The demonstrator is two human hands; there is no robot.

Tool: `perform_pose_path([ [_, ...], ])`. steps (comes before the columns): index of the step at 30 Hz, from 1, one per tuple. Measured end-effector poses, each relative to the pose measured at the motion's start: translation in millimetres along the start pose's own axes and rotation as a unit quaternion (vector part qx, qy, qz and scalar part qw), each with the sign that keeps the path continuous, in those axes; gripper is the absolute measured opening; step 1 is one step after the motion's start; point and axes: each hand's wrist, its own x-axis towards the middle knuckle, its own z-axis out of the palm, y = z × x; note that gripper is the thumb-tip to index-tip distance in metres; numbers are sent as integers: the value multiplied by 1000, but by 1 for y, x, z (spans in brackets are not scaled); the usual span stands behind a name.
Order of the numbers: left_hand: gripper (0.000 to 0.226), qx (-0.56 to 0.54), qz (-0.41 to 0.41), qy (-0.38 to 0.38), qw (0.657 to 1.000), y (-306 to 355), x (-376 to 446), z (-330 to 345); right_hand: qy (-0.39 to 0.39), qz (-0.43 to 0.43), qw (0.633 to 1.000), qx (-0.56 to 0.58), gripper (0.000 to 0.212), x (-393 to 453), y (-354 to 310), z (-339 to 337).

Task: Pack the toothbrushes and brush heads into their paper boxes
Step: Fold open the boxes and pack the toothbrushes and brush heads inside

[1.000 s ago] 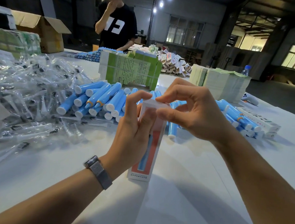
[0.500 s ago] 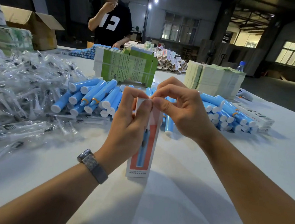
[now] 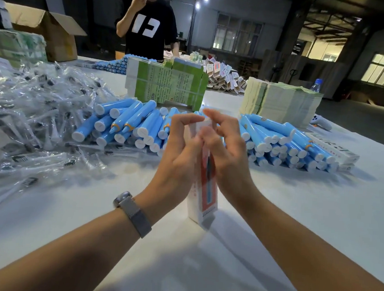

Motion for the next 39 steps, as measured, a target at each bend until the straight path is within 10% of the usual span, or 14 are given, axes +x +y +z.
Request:
perform_pose_path([
  [4, 22, -52, -62, -30, 996, 6, 6, -6, -75, 17, 995, -67, 81, -3, 9, -5],
  [9, 38, 124, -34, -16, 992, 2, 4, -2, -86, 60, 963, -248, 89, 14, 1, -32],
  [15, 19, 147, -86, 54, 984, -1, 17, -20, -46, 223, 823, -520, 40, 4, 8, -155],
  [20, 45, 228, -136, 6, 964, -35, 18, -41, 3, 374, 691, -618, 4, -30, 29, -281],
  [30, 24, 326, -218, -70, 917, -86, 25, -78, 54, 427, 575, -695, 47, -49, 76, -374],
  [32, 29, 319, -185, -17, 929, -60, 23, -63, 63, 376, 617, -688, 53, -40, 72, -355],
  [39, 25, 270, -187, -29, 944, -7, 8, -17, 57, 118, 941, -311, 19, 7, 21, -159],
])
